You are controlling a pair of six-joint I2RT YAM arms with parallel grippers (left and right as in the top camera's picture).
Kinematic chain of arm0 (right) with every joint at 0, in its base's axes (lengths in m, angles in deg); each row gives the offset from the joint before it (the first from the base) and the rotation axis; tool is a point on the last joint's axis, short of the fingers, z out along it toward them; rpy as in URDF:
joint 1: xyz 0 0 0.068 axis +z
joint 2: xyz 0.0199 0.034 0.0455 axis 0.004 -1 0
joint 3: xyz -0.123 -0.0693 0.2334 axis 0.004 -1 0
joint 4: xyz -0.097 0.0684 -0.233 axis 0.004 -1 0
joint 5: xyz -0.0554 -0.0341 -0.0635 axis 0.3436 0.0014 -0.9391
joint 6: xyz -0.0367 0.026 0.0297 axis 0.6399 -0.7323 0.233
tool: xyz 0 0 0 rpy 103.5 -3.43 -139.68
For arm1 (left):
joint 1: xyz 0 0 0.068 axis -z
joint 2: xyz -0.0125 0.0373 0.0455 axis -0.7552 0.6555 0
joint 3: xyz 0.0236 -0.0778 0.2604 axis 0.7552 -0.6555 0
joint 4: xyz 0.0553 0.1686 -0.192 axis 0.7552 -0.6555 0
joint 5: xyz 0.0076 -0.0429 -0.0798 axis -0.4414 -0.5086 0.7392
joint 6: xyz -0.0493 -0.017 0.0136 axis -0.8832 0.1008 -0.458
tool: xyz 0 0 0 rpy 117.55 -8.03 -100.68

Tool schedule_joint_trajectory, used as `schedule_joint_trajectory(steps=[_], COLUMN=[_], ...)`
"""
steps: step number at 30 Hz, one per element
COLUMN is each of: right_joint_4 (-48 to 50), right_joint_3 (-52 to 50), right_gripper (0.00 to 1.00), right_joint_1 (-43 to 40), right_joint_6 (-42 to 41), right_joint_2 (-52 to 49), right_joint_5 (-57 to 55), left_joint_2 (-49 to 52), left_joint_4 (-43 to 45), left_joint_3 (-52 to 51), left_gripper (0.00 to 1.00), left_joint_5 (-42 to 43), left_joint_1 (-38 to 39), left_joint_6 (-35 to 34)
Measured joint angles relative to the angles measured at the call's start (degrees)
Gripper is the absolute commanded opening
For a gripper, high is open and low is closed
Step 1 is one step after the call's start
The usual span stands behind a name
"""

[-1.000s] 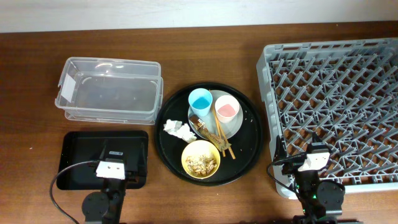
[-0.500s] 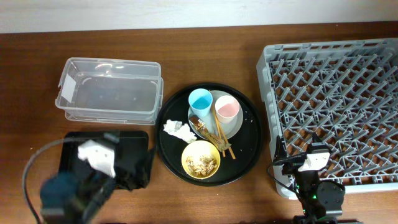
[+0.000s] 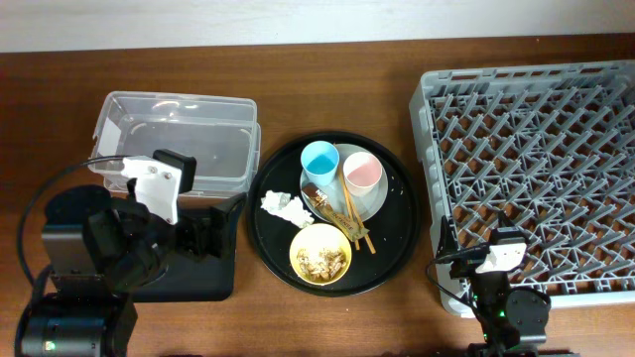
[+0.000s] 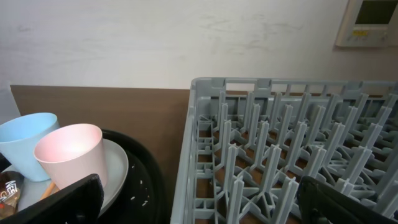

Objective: Sort waste into correct bins and load items into the dishwasher rack
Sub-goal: 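Move the left gripper over the crumpled white tissues on the round tray, then lower the left gripper and grasp the larger white tissue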

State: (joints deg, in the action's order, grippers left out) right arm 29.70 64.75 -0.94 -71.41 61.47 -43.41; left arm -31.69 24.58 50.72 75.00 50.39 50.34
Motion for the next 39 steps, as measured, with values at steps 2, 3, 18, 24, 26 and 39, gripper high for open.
schedule_joint_trajectory(steps=[2, 3, 18, 24, 26, 39], right_joint_4=[0.0, 0.0, 0.0, 0.0, 0.0, 0.0], right_joint_3=[0.0, 0.0, 0.0, 0.0, 0.0, 0.0], right_gripper=[0.98, 0.98, 0.98, 0.98, 0.98, 0.98], right_joint_1=[0.0, 0.0, 0.0, 0.0, 0.0, 0.0], right_joint_6=[0.0, 0.0, 0.0, 0.0, 0.0, 0.0], right_joint_2=[0.0, 0.0, 0.0, 0.0, 0.0, 0.0], right_joint_5=[0.0, 0.0, 0.0, 0.0, 0.0, 0.0], left_joint_2=[0.0, 0.0, 8.1, 15.5, 17.3, 33.2], left_joint_4=[-0.2, -0.7, -10.6, -7.7, -6.3, 8.5], left_joint_3=[0.1, 0.1, -4.6, -9.6, -9.6, -9.6], left_gripper=[0.33, 0.13, 0.3, 0.73, 0.73, 0.73], left_joint_5=[0.3, 0.4, -3.3, -4.8, -5.9, -25.6], left_joint_1=[0.0, 0.0, 0.0, 4.3, 7.1, 22.8], left_joint_6=[0.2, -0.2, -12.7, -15.5, -16.5, -25.3])
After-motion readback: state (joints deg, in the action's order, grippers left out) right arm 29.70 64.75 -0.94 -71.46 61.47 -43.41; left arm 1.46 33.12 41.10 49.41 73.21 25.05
